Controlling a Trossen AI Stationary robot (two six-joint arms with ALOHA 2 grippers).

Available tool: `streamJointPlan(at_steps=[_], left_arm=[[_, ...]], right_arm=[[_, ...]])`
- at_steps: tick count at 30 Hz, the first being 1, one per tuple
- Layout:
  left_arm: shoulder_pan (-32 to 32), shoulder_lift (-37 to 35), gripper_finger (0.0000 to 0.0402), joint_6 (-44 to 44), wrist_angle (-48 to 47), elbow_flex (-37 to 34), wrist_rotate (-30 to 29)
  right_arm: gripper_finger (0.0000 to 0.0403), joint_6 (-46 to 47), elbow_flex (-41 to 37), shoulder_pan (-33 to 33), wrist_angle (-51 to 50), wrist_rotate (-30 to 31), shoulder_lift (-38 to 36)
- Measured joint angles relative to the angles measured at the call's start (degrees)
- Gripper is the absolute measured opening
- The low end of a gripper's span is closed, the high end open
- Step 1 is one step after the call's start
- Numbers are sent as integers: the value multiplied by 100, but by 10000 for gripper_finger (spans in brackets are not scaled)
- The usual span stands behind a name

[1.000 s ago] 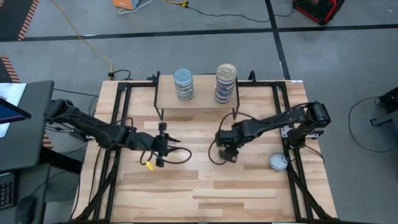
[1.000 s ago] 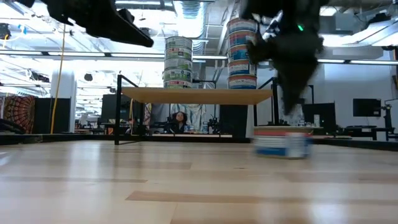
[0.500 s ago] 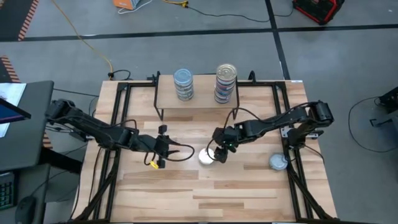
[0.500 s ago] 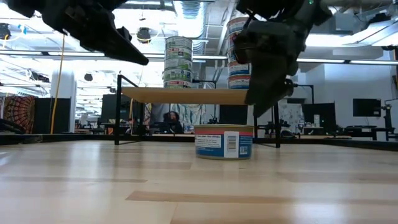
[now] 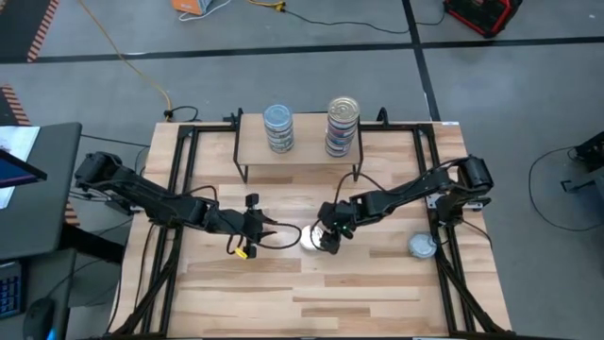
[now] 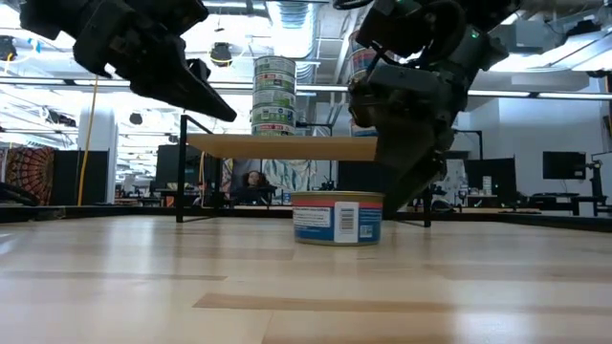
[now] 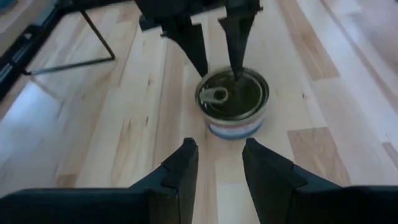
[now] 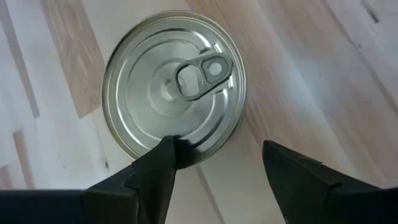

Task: Stack canned seafood by type on shelf
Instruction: Stack the pink and blue tuna can on top of the pink and blue tuna can on the shelf

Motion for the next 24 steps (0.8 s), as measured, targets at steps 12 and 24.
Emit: streamJointPlan(at_steps=[12,24], left_arm=[[-2,-11,118,30,30,2,-20],[-2,49,118,-44,346,2,451]], right_arm=[[218,-654,-32,166,-469,657,37],[212,-32,-46,280,-2074,816,-1122]])
